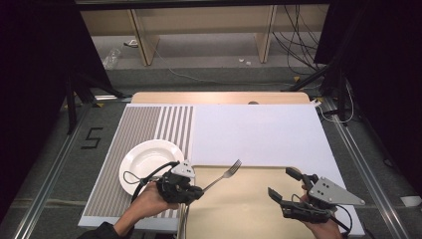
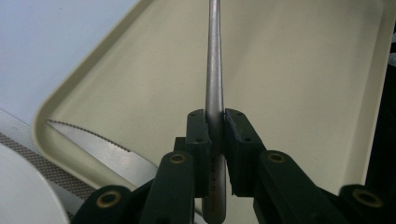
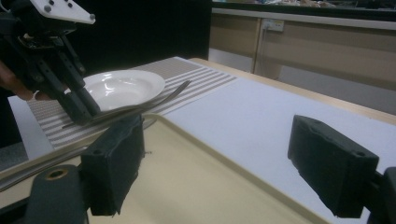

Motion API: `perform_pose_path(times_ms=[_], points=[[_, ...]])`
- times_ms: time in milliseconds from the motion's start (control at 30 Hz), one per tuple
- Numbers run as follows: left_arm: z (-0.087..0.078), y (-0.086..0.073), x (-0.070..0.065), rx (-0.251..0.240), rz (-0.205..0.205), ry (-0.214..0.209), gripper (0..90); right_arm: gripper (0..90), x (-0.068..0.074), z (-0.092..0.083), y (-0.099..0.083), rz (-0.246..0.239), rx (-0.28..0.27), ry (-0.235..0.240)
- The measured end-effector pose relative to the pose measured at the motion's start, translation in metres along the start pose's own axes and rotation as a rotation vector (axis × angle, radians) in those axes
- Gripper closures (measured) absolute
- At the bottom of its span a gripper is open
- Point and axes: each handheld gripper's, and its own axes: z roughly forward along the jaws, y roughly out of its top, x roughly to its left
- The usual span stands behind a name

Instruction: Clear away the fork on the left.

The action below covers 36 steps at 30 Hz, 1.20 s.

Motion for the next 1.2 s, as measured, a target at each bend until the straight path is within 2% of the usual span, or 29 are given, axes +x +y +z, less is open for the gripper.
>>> perform_pose_path(times_ms=[300,333,400,800,1067,1167,1200], points=[[0.010,-0.005,-0.016,0.018,-0.008,-0.031,80.4,19.5,0.000,-0.001,0.000,-0.003,-0.005,-0.002],[0.013,-0.006,-0.021,0.017,-0.020,-0.035,80.4,19.5,0.000,-0.001,0.001,-0.002,-0.006,-0.003],[0.014,-0.006,-0.022,0.031,-0.014,-0.039,80.4,19.5,0.000,-0.001,0.001,-0.001,-0.009,-0.002],[0.024,-0.016,-0.032,0.075,-0.049,-0.057,80.4,19.5,0.001,-0.001,0.001,-0.002,-0.006,0.000],[0.028,-0.023,-0.034,0.107,-0.060,-0.053,80.4,19.5,0.001,-0.001,0.001,-0.008,-0.012,-0.001],[0.031,-0.025,-0.035,0.128,-0.057,-0.054,80.4,19.5,0.002,-0.001,0.002,-0.006,-0.008,0.001],[0.033,-0.026,-0.036,0.148,-0.050,-0.051,80.4,19.5,0.002,-0.001,0.002,-0.005,-0.008,0.001]])
